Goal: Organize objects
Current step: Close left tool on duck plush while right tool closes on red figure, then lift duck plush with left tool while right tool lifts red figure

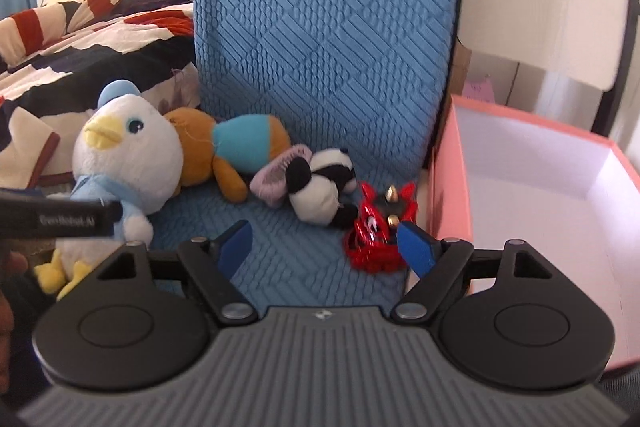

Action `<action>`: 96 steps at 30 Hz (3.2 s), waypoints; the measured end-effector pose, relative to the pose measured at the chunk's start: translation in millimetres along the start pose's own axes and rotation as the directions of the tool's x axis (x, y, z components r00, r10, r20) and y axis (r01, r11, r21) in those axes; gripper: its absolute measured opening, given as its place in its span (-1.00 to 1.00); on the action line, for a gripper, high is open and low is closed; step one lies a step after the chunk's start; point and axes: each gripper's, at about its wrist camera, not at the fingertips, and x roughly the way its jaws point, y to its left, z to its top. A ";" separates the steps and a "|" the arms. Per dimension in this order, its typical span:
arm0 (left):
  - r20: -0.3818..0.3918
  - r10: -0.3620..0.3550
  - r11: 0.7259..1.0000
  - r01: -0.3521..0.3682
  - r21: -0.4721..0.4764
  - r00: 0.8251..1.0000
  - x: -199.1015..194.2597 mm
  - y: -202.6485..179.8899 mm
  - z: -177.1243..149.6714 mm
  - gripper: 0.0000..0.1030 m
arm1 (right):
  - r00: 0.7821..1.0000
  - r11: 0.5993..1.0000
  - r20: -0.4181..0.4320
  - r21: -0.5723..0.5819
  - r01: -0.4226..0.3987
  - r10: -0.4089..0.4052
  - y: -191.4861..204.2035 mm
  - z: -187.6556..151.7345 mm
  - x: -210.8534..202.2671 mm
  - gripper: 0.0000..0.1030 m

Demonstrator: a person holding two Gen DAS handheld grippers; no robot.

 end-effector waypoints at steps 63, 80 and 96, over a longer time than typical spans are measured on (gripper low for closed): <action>-0.288 -0.360 0.923 0.294 -0.246 0.887 46.9 8.9 0.6 0.66 | 0.987 0.976 -0.152 -0.219 0.012 -0.046 36.3 -7.2 46.2 0.10; -0.322 -0.448 0.873 0.329 -0.360 0.834 70.8 20.5 -0.8 0.77 | 0.960 0.990 -0.269 0.136 -0.038 0.074 0.5 -16.1 79.4 0.57; -0.345 -0.439 0.876 0.310 -0.370 0.829 83.9 10.3 -5.0 0.81 | 0.960 0.978 -0.257 0.199 -0.065 0.116 1.2 -16.9 65.7 0.23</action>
